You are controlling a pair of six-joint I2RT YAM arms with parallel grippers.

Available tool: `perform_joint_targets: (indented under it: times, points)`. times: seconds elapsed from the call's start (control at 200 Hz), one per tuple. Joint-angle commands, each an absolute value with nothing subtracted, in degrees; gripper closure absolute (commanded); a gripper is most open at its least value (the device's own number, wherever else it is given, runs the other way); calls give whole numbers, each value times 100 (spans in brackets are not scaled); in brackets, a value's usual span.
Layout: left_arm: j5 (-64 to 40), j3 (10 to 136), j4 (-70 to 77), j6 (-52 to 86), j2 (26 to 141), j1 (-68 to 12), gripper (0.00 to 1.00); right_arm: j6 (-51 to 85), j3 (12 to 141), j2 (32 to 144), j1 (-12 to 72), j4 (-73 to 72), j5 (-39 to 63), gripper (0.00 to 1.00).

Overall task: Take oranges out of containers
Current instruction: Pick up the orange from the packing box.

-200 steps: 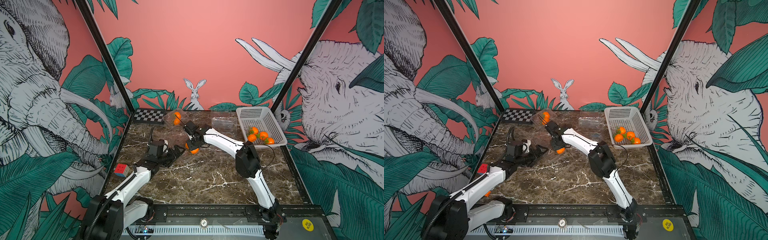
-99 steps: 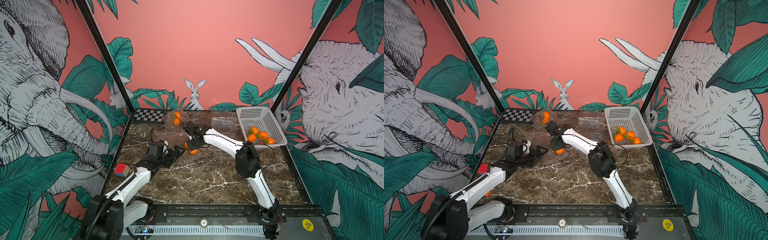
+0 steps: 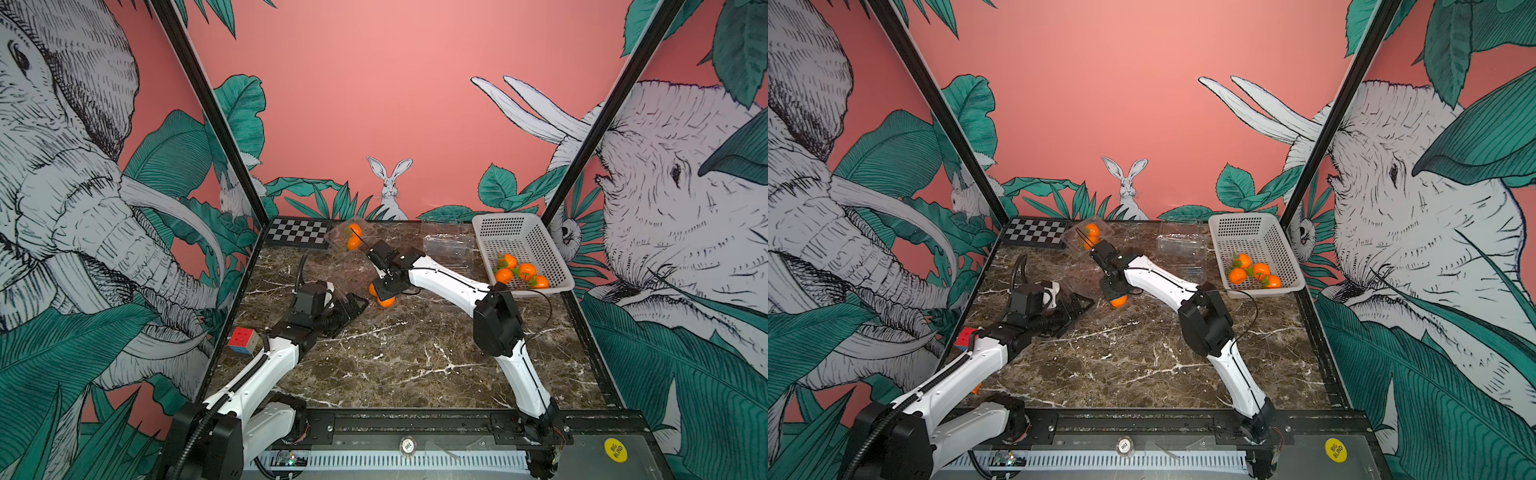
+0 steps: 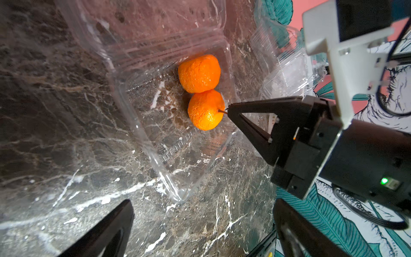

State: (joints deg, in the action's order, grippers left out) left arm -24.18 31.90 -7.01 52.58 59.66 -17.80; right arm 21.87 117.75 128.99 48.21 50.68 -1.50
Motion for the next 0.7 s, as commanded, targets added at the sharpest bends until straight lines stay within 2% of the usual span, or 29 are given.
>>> perform_joint_targets:
  times: [0.0,0.285,0.395,0.695]
  points:
    - [-2285,3476,-979,4966,5873,-1766,1,2248,11831,12384,4750,5167,-178,100]
    - [-1951,4324,-1143,4600,6161,-2145,1,2342,11294,11590,4312,4845,41,100]
    - [-1728,5027,-1162,4383,6723,-2672,1,2322,10809,10983,3728,4715,-5,100]
    - [-1423,7522,-1481,3607,8776,-4269,1,2651,8925,9442,1470,3729,-103,100]
